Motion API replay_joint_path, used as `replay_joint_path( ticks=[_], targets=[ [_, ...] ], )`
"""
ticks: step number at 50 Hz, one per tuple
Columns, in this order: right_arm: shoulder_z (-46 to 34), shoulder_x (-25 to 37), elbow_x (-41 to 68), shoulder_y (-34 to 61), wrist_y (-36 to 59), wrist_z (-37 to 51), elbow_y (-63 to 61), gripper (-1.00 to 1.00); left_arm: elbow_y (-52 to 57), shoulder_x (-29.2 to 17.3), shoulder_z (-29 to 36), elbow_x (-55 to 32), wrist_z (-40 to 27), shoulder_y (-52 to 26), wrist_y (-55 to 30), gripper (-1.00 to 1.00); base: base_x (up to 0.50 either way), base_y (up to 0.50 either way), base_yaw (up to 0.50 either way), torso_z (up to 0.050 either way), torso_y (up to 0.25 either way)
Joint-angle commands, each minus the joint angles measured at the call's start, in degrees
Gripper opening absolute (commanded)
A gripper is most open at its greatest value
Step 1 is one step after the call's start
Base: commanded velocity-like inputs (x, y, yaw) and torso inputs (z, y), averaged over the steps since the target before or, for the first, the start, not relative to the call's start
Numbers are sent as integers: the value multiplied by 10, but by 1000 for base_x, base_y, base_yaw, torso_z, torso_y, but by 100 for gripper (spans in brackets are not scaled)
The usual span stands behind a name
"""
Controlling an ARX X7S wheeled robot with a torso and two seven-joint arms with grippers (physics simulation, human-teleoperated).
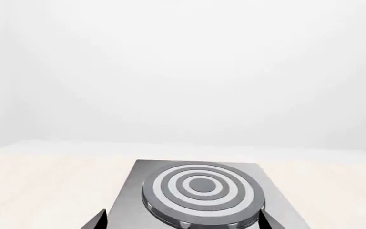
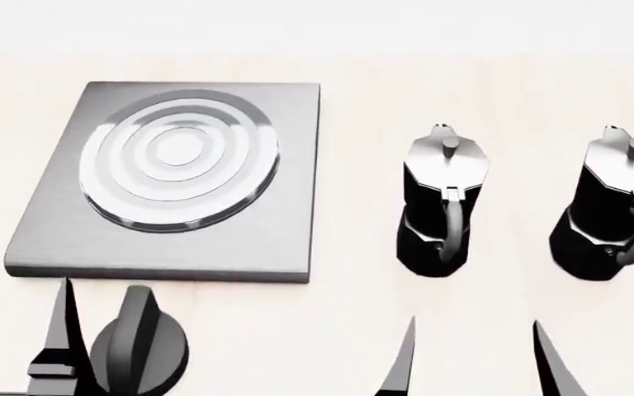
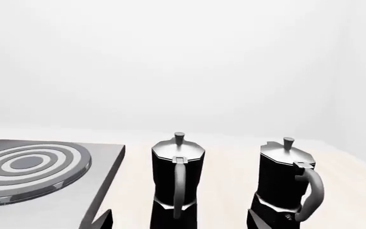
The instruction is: Turn off the stove.
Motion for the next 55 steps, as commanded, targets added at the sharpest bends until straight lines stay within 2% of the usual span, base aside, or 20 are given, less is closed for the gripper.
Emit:
replay_joint_path(
  ticks=[1,20,31,45,51,55],
  targets=[
    [-3,4,4,0,-4,4,4,100,-1,-5,4,-4,-6,0,1,100,0,0,0,0,-182],
    [-7,11,9,1,-7,10,5,100,-2,-11,11,-6,-16,-3,1,100,0,0,0,0,-165],
    [-9,14,13,1,-7,13,5,100,30,-14,18,-16,-19,-17,-3,100,0,0,0,0,-6],
    [-12,19,16,1,-11,16,7,100,91,-11,53,-45,-21,-42,-50,100,0,0,0,0,0],
    [-13,20,18,3,-12,17,11,100,53,1,72,-72,-4,-57,-64,100,0,0,0,0,0],
    [-14,21,19,4,-13,18,13,100,7,11,91,-51,0,-64,-47,100,0,0,0,0,0]
  ],
)
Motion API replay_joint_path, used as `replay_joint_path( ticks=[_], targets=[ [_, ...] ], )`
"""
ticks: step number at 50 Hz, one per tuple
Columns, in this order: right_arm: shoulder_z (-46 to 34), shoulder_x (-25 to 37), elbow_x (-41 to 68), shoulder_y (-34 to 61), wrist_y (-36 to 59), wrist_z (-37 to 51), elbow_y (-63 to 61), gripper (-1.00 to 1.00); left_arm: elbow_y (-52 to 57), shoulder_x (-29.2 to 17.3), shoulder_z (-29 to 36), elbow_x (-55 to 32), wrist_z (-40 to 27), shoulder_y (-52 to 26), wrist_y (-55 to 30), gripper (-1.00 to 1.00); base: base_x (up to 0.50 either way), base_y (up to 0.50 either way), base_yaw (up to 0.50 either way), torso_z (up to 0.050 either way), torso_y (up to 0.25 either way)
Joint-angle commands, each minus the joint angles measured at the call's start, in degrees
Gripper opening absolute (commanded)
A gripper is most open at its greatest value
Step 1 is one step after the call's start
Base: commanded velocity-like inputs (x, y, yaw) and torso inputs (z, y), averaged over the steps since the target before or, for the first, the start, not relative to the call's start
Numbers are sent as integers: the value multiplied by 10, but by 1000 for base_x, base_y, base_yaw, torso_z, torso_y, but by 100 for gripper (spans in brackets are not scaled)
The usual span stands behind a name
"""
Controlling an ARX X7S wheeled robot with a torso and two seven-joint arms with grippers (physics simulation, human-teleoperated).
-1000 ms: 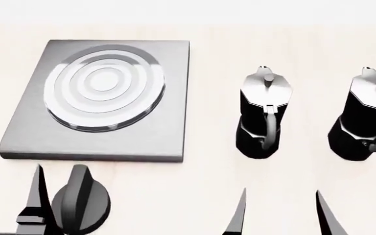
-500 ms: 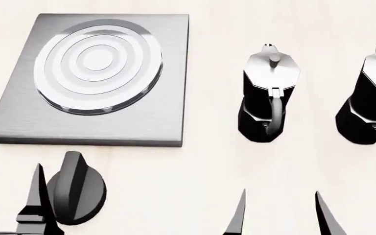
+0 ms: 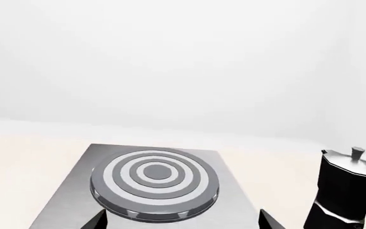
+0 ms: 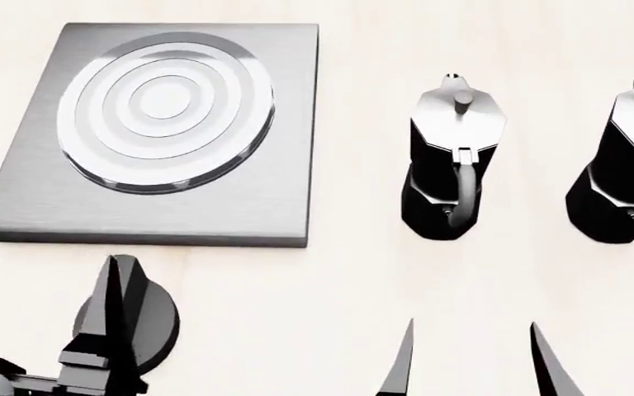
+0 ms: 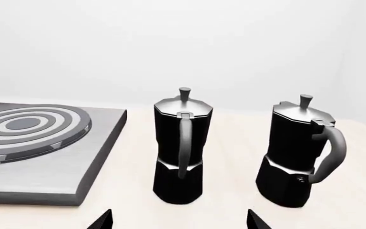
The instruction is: Turn off the stove.
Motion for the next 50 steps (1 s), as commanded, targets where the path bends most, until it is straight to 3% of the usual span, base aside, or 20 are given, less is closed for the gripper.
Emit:
replay_joint_path(
  ticks=[1,21,50],
  targets=[
    [-3,3,3,2,-2,3,4,100,-68,18,43,6,15,-23,4,100,0,0,0,0,0],
    [-6,8,9,4,0,7,4,100,-185,28,60,56,-3,-49,43,100,0,0,0,0,0],
    [-10,14,16,4,-3,13,6,100,-235,21,45,48,-22,-61,41,100,0,0,0,0,0]
  ],
)
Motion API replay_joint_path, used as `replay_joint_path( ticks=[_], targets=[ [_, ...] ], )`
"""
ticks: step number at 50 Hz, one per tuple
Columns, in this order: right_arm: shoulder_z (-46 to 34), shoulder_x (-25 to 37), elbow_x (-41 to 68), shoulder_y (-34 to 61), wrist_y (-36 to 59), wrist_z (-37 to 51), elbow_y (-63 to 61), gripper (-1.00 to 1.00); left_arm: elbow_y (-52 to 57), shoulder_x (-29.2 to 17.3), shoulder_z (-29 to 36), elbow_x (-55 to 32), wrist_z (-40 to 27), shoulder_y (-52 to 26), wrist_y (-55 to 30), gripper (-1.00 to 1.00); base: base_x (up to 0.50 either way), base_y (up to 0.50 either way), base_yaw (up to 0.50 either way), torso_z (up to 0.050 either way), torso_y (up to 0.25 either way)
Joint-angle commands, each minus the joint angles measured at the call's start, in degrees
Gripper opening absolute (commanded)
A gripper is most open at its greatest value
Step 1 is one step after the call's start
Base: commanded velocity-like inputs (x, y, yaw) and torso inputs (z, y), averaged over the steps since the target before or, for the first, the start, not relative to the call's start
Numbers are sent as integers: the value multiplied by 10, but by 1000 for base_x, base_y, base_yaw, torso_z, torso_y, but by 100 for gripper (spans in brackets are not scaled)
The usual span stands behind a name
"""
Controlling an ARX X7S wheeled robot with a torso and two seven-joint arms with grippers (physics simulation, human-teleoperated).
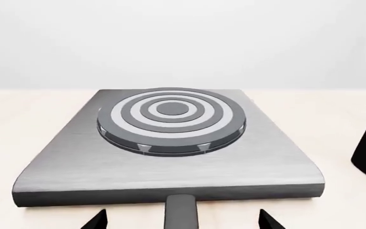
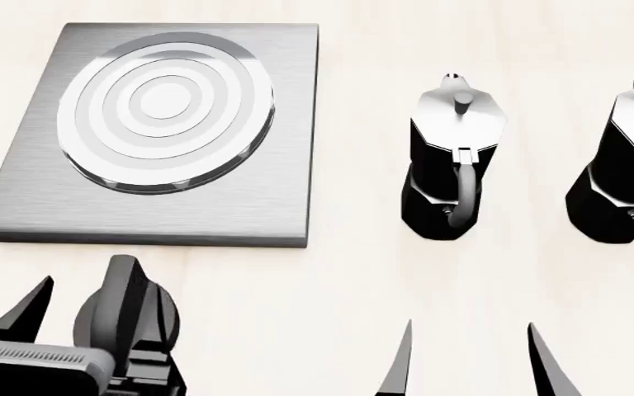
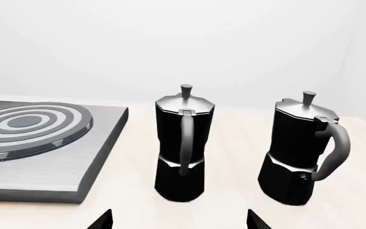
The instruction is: Turn off the stove.
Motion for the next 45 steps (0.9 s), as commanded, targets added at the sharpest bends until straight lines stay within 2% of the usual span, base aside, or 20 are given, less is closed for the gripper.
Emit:
replay_joint_path(
  ticks=[1,19,45],
  targets=[
    [-2,2,2,0,-1,2,1,100,-29,1,-4,-7,-5,-12,-11,100,0,0,0,0,0],
    [-5,5,4,1,-4,5,4,100,-76,6,-5,-5,-15,-27,-1,100,0,0,0,0,0],
    [-8,10,7,0,-7,10,3,100,-73,-3,-1,-13,-24,-20,-9,100,0,0,0,0,0]
  ],
)
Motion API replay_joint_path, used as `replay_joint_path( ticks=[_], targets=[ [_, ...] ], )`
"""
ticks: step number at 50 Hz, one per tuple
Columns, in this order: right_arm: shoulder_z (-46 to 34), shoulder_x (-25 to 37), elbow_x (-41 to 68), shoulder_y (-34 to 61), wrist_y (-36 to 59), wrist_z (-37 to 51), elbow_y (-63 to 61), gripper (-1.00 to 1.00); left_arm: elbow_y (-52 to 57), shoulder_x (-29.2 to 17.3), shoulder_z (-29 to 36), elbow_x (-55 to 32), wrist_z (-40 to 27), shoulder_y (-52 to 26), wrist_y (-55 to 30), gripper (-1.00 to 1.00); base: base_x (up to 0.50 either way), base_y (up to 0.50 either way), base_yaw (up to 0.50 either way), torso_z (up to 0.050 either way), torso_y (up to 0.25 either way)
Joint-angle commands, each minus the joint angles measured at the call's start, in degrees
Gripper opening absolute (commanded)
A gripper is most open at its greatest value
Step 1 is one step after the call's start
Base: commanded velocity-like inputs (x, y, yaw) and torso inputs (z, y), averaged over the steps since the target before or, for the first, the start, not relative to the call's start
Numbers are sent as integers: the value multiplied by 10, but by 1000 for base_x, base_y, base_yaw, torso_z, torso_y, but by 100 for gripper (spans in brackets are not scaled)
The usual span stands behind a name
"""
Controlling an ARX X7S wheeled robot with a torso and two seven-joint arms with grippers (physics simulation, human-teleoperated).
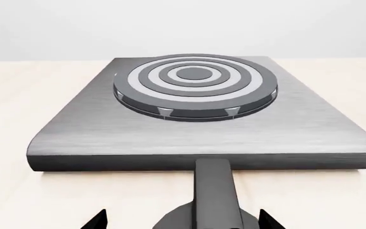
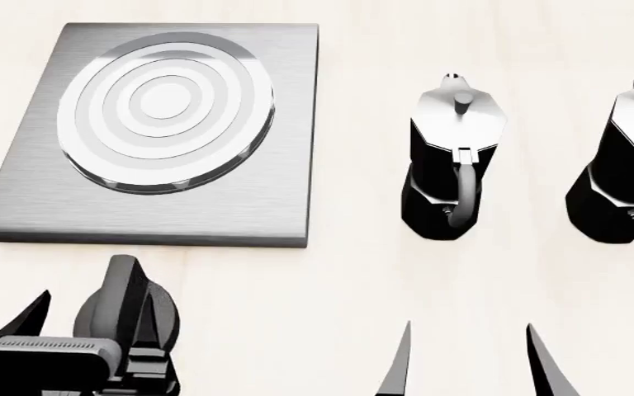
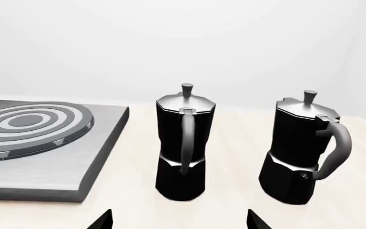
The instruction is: Turn off the stove.
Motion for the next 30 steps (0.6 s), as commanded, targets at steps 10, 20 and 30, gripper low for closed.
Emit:
replay_joint_path(
  ticks=[10,20,30],
  targets=[
    [-1,3,3,0,-4,3,2,100,0,-4,-4,-15,-12,4,-24,100,0,0,0,0,0],
    [-2,5,6,0,-4,4,1,100,-16,-5,-4,-14,-17,-1,-25,100,0,0,0,0,0],
    [-4,7,7,1,-4,5,1,100,-34,-7,-7,-20,-20,-8,-35,100,0,0,0,0,0]
  ],
)
